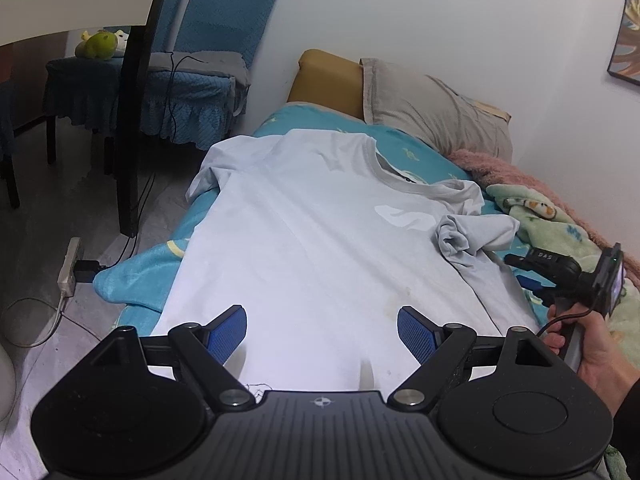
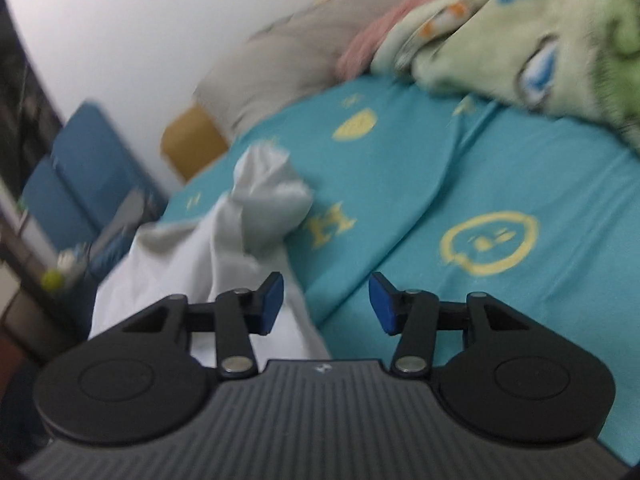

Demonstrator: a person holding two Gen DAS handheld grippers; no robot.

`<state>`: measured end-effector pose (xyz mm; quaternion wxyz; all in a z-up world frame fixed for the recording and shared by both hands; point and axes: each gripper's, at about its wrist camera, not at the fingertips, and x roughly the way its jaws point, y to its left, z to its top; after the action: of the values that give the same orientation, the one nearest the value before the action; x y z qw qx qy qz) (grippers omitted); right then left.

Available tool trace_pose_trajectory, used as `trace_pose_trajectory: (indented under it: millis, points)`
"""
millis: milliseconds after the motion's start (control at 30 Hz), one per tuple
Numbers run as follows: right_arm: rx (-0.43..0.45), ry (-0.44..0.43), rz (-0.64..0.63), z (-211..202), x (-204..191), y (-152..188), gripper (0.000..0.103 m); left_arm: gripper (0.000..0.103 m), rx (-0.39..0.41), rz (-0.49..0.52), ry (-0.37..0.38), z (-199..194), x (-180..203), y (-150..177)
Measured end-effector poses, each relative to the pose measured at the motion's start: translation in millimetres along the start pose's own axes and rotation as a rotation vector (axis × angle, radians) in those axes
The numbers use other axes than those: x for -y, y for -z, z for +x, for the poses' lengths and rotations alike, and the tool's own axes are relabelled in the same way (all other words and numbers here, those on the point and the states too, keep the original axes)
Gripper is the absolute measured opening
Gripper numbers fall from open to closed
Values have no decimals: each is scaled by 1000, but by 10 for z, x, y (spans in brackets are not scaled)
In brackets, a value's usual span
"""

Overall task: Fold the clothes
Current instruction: 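Grasp the sleeve with the right gripper and fold it toward the collar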

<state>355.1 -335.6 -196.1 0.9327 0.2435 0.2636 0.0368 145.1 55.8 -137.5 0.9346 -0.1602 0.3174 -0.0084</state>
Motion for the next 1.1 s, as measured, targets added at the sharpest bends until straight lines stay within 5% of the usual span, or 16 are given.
trace_pose_trajectory:
  millis: [233,433,467,500,600,767,1000,1067,1100]
  points:
    - [-15,-120,-250,245,-477,-182,52,85,-16,2,3,87,-8,6]
    - [-141,-171,-216,601,-574,-261,49,85,-22,25,-2,148,26,19]
    - [-166,-179,-216,650,-596,-264,40,85,-23,31,-4,155,33,23]
    - [-173,-172,-223,648,-608,-282,12,85,-23,34,-3,156,33,24]
    - [-157,-159,-202,537,-557,-423,7,84,-24,38,2,154,36,26]
    - [-105,-26,-203,212,-242,-1051,6,84,-16,45,21,97,59,40]
    - [-15,395,-191,-65,394,-1568,10,83,-8,74,12,110,108,31]
    - [34,434,-124,-180,572,-1503,15,83,-6,82,11,103,113,33]
    - [48,433,-68,-241,654,-1443,33,83,-6,86,11,99,116,34]
